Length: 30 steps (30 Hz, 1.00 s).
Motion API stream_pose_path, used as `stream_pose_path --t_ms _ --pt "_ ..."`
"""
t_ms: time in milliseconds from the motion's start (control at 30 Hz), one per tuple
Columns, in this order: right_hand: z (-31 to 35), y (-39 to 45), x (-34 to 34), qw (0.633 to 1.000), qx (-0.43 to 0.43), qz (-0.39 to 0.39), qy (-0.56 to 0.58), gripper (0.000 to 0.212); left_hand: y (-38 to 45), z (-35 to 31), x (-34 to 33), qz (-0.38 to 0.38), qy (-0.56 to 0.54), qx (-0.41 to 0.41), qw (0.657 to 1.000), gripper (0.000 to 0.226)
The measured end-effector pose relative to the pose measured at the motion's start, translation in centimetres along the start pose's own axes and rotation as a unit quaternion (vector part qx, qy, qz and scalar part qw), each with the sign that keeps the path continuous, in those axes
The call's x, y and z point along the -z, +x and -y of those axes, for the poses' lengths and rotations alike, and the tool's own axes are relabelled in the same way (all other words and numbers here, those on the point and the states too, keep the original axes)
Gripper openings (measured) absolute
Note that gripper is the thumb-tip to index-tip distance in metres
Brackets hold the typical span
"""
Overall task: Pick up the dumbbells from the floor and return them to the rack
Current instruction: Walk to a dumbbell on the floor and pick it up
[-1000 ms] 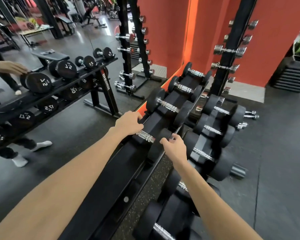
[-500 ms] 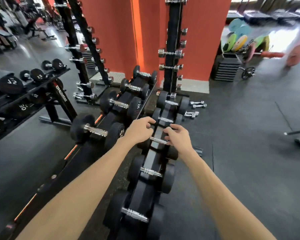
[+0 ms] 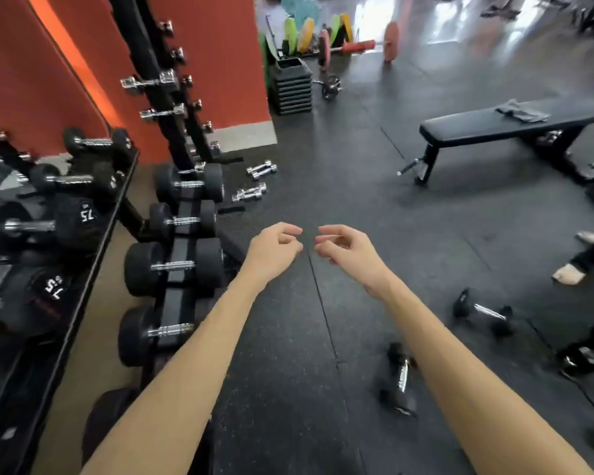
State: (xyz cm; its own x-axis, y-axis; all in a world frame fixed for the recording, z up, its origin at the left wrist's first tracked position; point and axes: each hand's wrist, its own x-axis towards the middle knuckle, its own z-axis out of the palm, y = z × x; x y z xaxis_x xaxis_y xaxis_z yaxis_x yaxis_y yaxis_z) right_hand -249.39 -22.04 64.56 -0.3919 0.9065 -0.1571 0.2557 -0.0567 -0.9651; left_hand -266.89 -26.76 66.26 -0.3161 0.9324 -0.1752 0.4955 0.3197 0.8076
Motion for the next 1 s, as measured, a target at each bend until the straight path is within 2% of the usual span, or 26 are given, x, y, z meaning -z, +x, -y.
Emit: stream_pose_path --t_ms 200,400,667,833,1000 --pt "-4.6 -5.6 15.7 0.994 -0.039 -0.1 0.0 0.026 -1.6 -7.3 -14.4 0.095 -0.006 -0.035 0.995 0.027" --pt "-9.0 -11.2 25.5 0.981 -0.073 -0.18 0.02 0.029 -3.7 -12.4 -24.9 0.186 0.021 -0.063 0.98 0.028" --pt "-12.2 -22.2 31.2 0.939 -0.116 -0.321 0.048 0.033 -8.4 -17.1 -33.6 0.32 0.05 -0.151 0.934 0.027" --pt "-14.9 -30.4 32.3 0.888 -0.162 -0.423 0.073 0.03 -12.6 -18.0 -40.0 0.414 0.049 -0.193 0.888 0.027" --pt "-19.2 -37.7 34.0 0.835 -0.208 -0.496 0.116 0.034 -17.3 -18.0 -46.7 0.49 0.076 -0.179 0.85 0.024"
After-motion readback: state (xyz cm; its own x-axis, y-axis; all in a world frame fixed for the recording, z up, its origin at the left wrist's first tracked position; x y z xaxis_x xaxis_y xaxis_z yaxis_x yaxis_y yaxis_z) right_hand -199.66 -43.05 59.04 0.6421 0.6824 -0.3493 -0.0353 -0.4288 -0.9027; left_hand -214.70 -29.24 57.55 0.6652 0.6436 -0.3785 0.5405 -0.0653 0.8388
